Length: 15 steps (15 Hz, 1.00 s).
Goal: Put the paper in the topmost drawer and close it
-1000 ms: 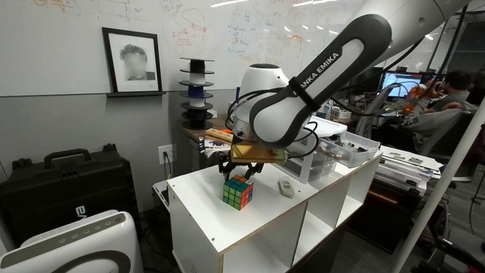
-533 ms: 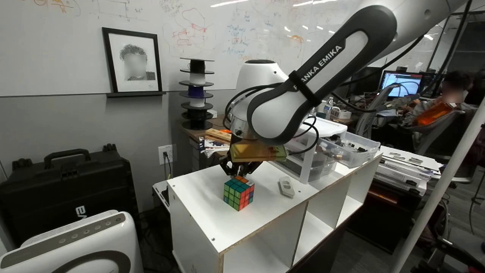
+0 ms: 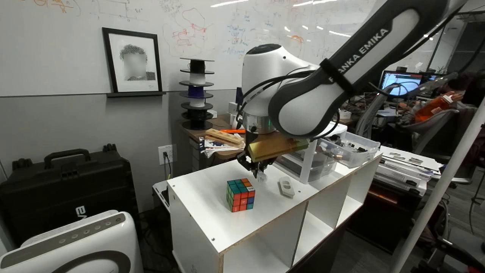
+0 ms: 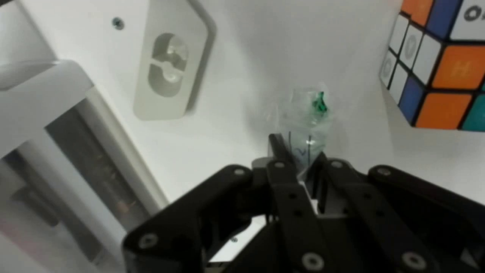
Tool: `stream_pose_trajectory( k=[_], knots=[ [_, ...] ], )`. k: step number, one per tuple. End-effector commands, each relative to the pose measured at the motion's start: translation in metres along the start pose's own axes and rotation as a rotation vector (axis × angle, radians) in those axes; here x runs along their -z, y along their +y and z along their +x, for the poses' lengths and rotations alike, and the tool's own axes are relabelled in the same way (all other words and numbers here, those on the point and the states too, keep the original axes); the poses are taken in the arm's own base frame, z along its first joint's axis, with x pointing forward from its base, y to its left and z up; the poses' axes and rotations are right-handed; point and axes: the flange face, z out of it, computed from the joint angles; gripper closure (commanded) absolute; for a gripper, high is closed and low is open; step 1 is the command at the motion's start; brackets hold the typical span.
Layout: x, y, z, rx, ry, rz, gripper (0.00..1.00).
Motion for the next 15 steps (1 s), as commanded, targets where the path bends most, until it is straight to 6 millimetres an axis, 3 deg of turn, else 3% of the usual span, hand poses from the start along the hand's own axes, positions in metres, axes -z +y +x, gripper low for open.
stream_pose_trajectory(
  k=[1,8,15],
  knots=[
    [0.06,0.017,-0.02,0.004,0.104,-0.013,0.96],
    [0.158,0.039,-0.077,0.038,0.212,0.066,0.96],
    [0.223,0.105,-0.128,-0.007,0.234,0.06,0.96]
  ],
)
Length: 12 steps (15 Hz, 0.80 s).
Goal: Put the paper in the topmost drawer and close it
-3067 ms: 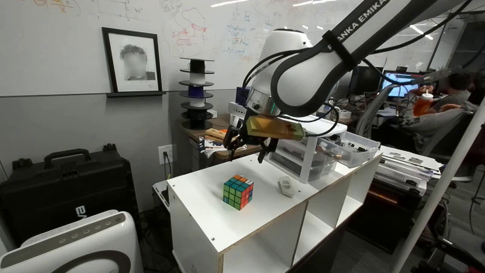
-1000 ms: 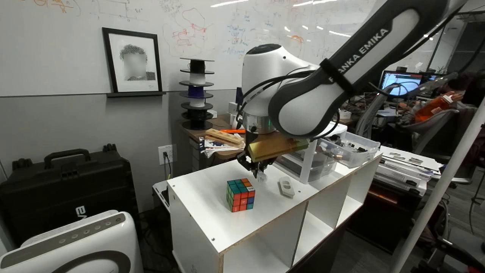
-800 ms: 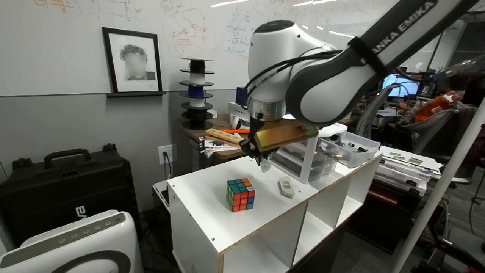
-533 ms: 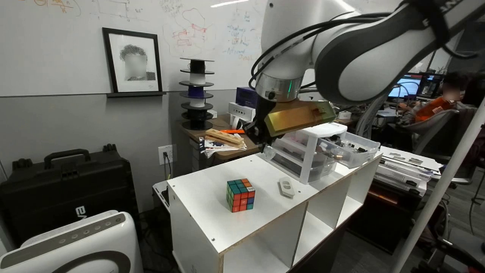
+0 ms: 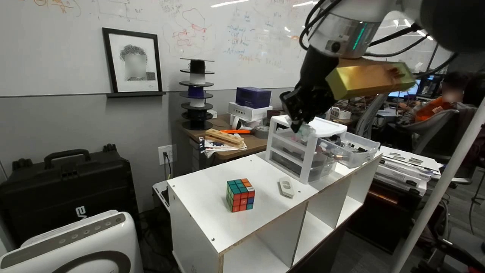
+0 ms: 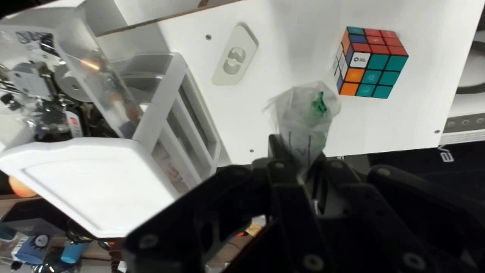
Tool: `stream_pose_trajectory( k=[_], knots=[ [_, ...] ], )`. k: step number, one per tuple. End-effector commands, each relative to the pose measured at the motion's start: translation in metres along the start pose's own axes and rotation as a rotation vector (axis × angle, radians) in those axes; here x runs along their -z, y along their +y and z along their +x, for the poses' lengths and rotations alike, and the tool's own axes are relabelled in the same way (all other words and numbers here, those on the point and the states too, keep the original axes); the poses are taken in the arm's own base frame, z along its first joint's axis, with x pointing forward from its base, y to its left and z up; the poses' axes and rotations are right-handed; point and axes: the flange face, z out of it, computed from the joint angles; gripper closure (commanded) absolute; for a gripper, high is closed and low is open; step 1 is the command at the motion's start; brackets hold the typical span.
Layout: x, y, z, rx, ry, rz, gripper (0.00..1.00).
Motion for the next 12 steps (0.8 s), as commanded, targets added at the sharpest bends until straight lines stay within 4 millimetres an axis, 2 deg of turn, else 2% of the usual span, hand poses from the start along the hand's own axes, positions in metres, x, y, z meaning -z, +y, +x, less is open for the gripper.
stream_pose_trajectory(
  k=[1,4,7,10,12],
  knots=[
    [0.045,0.045,-0.019,-0.037,0.03,-0.021,0.96],
    [0.066,0.081,-0.016,-0.111,0.069,-0.052,0.96],
    [0.077,0.128,-0.001,-0.243,0.121,-0.066,0.96],
    [0.076,0.173,0.009,-0.362,0.112,-0.089,0.96],
    [0.064,0.201,0.013,-0.427,0.074,-0.088,0.96]
  ],
)
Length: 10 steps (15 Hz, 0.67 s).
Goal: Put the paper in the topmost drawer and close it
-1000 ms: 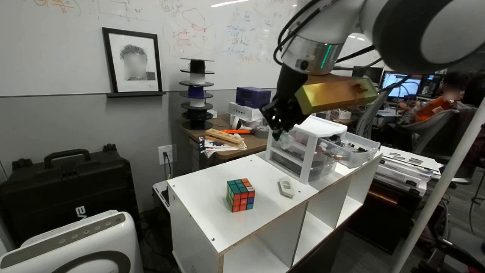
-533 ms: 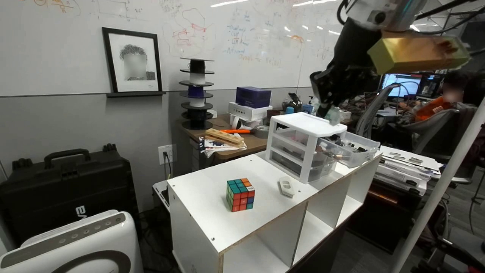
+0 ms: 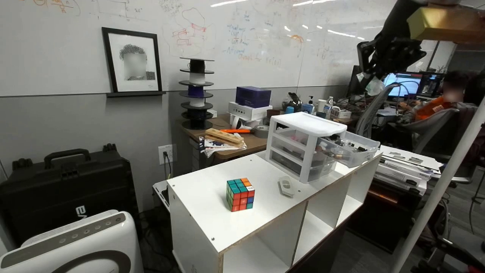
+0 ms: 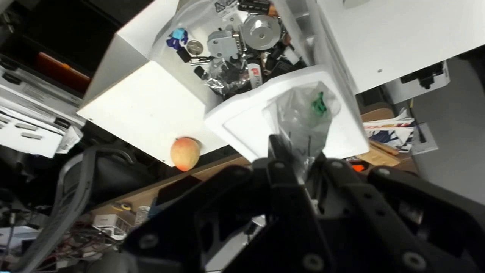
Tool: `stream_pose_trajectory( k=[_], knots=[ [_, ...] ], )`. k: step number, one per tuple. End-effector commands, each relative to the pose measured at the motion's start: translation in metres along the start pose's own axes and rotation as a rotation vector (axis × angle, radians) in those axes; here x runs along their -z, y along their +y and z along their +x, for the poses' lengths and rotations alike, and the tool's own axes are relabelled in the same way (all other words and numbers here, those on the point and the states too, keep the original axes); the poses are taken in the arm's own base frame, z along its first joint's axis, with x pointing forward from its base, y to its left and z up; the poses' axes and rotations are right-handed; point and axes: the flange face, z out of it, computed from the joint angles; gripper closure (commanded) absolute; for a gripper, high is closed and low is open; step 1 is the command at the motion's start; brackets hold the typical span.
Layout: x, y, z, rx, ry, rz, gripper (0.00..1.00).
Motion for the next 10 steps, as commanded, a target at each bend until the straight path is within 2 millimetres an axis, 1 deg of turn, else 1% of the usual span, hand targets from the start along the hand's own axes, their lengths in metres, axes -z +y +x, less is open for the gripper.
stream_pose_trajectory(
  k=[1,4,6,7,10],
  knots=[
    [-0.017,0.041,0.016,-0.099,-0.036,-0.008,0.96],
    [-0.052,0.069,0.033,-0.147,-0.03,0.023,0.96],
    [-0.081,0.081,0.043,-0.182,-0.029,0.052,0.96],
    [-0.093,0.085,0.047,-0.194,-0.038,0.063,0.96],
    [-0.127,0.084,0.051,-0.21,-0.059,0.097,0.96]
  ],
)
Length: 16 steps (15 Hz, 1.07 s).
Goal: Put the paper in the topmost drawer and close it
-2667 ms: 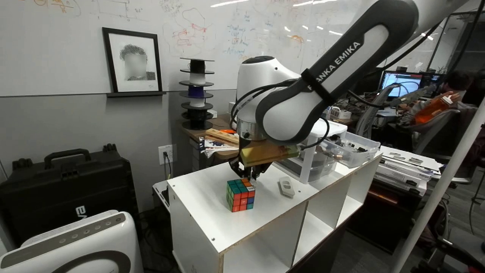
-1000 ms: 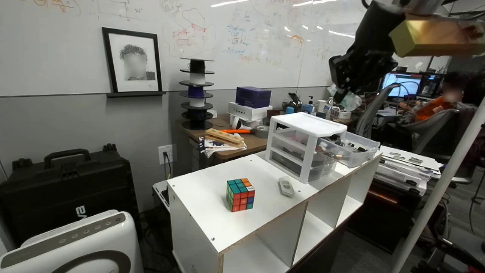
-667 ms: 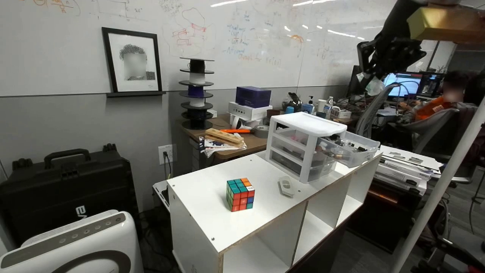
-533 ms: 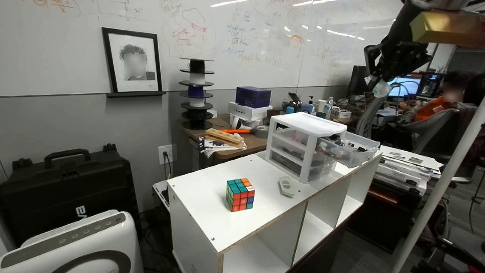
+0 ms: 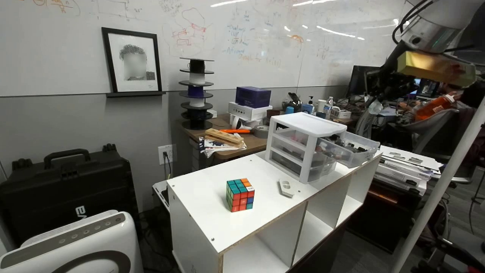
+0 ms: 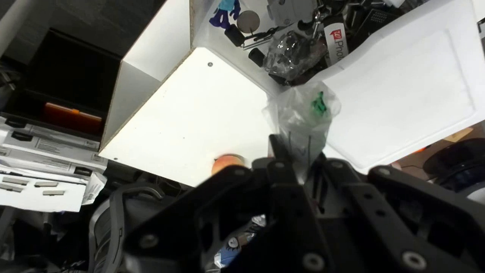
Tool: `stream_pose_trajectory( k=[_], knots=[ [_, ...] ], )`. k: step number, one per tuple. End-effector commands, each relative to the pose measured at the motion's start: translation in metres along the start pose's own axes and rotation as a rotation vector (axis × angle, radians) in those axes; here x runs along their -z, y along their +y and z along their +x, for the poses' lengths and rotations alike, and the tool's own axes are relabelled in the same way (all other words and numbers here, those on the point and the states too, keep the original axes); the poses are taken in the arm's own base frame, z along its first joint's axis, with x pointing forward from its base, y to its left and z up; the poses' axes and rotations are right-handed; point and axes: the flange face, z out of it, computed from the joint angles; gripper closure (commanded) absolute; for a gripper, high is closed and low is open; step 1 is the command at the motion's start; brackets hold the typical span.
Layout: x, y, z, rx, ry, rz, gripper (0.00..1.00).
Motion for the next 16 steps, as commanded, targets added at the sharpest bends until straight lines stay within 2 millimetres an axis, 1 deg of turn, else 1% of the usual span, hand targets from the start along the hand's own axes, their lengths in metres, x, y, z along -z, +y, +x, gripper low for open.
stream_pose_trajectory(
  k=[1,2,5,8,10,11,13,16],
  knots=[
    [-0.034,-0.01,0.008,-0.004,-0.023,0.058,0.96],
    [-0.041,-0.016,0.006,-0.002,-0.034,0.073,0.96],
    [-0.062,-0.042,-0.003,0.009,-0.075,0.153,0.96],
    [-0.077,-0.071,-0.02,-0.004,-0.157,0.222,0.96],
    [-0.075,-0.088,-0.036,-0.001,-0.229,0.254,0.96],
    [-0.07,-0.093,-0.044,0.005,-0.254,0.268,0.96],
    [-0.06,-0.091,-0.047,0.019,-0.268,0.263,0.96],
    [-0.051,-0.086,-0.053,0.047,-0.239,0.22,0.96]
  ],
)
